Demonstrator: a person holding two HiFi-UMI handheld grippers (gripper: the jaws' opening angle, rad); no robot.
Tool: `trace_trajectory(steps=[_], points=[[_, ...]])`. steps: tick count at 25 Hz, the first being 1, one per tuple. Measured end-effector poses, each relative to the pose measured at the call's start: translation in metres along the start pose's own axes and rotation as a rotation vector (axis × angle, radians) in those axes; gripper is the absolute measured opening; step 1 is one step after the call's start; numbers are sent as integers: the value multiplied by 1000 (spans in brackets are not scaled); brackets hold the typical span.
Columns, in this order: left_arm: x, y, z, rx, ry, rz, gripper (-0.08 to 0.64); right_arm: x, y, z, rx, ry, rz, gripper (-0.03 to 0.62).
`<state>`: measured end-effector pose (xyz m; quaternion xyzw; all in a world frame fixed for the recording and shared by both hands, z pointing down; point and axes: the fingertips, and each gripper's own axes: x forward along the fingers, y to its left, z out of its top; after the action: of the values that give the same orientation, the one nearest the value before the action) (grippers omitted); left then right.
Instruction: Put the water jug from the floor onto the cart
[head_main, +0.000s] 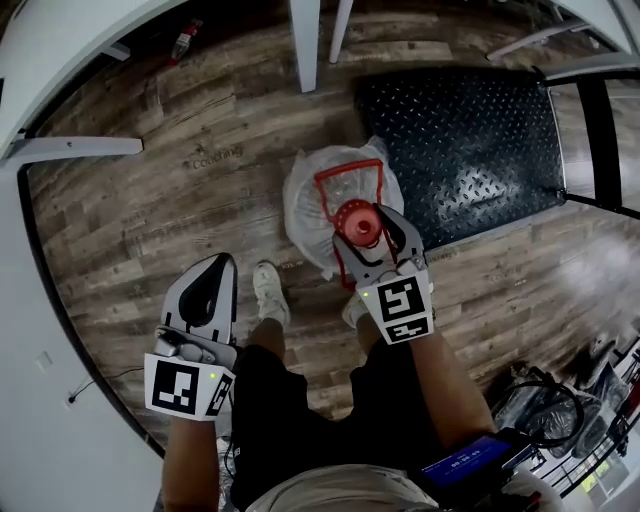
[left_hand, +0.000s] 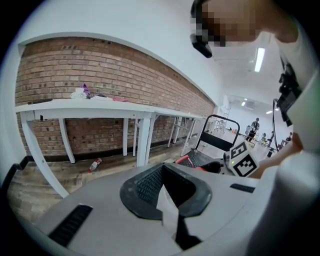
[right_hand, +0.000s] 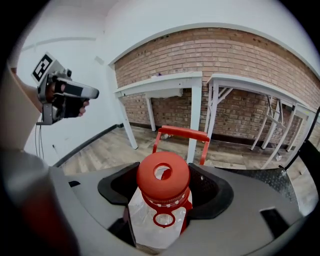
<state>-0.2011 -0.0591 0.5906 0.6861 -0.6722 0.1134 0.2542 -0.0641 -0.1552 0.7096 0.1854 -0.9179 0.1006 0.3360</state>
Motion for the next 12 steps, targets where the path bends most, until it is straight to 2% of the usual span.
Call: trace_trajectory(steps=[8,12], points=[[-25,-12,52,10,-27,-16,0,-94,0,86,47,-27,-14,311],[-39,-20,75,20,-36,-24,0,-139,-13,112,80,-30,-51,311]])
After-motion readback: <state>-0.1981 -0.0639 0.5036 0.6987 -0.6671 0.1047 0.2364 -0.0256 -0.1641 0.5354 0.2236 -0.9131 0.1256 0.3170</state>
